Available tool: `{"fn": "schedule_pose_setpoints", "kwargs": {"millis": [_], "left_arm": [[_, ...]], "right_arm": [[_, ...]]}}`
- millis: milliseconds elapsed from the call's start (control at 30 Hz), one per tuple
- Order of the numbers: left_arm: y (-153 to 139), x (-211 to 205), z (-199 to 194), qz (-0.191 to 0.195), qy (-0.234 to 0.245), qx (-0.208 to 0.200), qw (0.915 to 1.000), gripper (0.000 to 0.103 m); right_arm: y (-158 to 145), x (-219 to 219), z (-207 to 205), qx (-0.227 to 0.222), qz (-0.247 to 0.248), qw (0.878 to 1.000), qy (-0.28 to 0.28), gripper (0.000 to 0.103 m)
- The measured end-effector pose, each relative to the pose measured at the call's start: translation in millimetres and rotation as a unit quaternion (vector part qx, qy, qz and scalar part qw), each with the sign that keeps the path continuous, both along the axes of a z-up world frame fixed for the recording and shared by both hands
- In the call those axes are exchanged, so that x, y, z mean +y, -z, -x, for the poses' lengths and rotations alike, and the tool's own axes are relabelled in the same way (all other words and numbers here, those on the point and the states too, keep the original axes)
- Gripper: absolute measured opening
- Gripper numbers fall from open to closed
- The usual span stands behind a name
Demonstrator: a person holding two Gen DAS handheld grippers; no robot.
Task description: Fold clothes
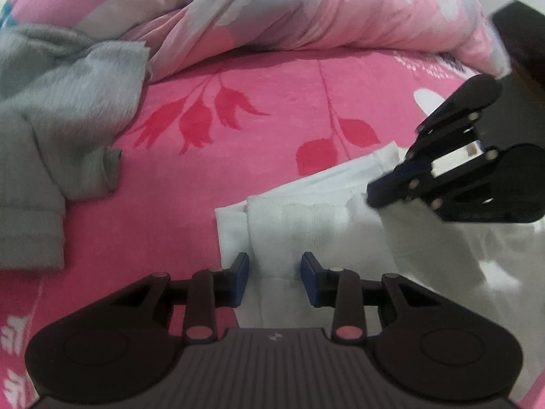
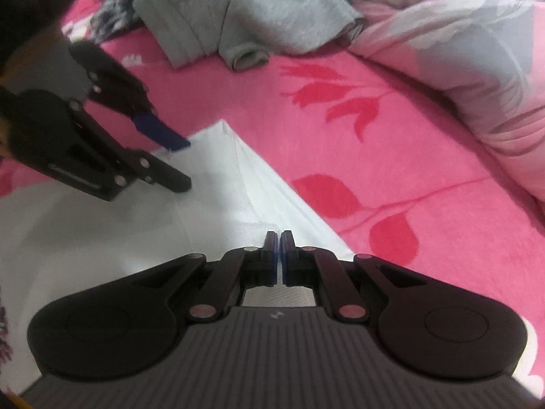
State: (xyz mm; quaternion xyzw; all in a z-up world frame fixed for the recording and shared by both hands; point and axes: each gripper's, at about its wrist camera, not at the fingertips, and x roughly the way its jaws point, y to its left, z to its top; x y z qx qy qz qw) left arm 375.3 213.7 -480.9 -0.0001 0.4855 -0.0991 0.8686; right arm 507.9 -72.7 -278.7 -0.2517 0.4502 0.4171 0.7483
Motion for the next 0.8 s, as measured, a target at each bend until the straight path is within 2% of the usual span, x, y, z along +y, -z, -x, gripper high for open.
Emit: {"fn": "schedule_pose_setpoints", "kwargs": {"millis": [100, 300, 500, 633, 800], "left_arm": [[-1.2, -2.1, 0.5, -0.007, 0.005, -0.005, 0.9999, 0.022], [-3.6, 2.4, 2.5, -0.002, 0.002, -0.011, 0.9999, 0.016], [-6.9, 10.4, 3.2, 0.012, -0.005, -0.013, 0.9998, 0.015], [-7.9, 16.0, 5.2, 0.027, -0.013, -0.016, 0.9994, 0.015], [-6.3, 24.2, 6.1, 0.047, -0.023, -0.015, 0.9985, 0.015]], "right_arm": [[2.6, 0.0, -4.2, 0.014, 0.000, 1.000, 0.010, 0.004], [-19.9, -6.2, -13.1, 0.046, -0.058, 0.997, 0.014, 0.005], [-12.0, 15.6, -18.2, 0.057, -0.059, 0.996, -0.031, 0.010], [-3.1, 29.5, -18.4, 0.061, -0.056, 0.995, -0.055, 0.017], [8.5, 38.7, -19.8, 0.055, -0.054, 0.995, -0.058, 0.020]]}}
